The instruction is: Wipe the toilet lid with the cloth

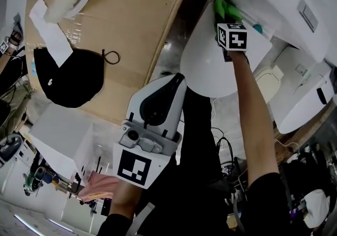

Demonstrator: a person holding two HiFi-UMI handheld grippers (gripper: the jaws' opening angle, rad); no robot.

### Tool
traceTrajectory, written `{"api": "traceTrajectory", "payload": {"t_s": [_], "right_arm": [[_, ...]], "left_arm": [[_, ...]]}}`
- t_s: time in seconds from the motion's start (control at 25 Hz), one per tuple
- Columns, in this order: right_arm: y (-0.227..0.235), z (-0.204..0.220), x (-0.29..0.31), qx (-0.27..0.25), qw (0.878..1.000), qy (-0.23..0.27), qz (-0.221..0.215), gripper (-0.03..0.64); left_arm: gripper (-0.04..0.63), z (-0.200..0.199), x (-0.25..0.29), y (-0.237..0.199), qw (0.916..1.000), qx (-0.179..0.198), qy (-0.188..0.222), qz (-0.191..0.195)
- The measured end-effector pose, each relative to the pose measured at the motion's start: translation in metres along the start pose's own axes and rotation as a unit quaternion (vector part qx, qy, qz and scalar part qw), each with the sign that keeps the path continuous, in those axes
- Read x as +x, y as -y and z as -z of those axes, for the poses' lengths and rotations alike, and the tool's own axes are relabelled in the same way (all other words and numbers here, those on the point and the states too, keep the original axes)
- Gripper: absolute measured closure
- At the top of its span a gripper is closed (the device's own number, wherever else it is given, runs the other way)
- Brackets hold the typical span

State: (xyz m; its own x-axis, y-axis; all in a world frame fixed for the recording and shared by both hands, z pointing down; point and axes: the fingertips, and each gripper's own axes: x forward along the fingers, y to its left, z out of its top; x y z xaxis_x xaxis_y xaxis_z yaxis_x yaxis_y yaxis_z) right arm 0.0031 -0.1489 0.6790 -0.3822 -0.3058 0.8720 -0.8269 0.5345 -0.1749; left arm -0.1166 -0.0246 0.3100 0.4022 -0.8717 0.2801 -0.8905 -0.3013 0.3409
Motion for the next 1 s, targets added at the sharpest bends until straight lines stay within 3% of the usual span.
{"api": "traceTrajectory", "payload": {"t_s": [0.2,0.36,0.56,1.0], "right_arm": [[-0.027,0.001,0.007,-0.084,0.995,-0.021,-0.043,0.566],[-0.06,0.015,0.014,-0.149,0.984,-0.054,-0.081,0.566],[-0.094,0.039,0.018,-0.218,0.97,-0.051,-0.091,0.566],[-0.142,0.093,0.006,-0.276,0.954,-0.052,-0.106,0.566]], "left_arm": [[0.594,-0.003,-0.005,-0.002,1.0,0.0,0.004,-0.003],[0.594,-0.002,-0.012,-0.005,1.0,0.001,0.003,-0.003],[0.594,-0.001,-0.024,-0.011,1.0,0.0,0.003,-0.004],[0.594,0.002,-0.062,-0.008,0.9998,0.005,0.002,0.017]]}}
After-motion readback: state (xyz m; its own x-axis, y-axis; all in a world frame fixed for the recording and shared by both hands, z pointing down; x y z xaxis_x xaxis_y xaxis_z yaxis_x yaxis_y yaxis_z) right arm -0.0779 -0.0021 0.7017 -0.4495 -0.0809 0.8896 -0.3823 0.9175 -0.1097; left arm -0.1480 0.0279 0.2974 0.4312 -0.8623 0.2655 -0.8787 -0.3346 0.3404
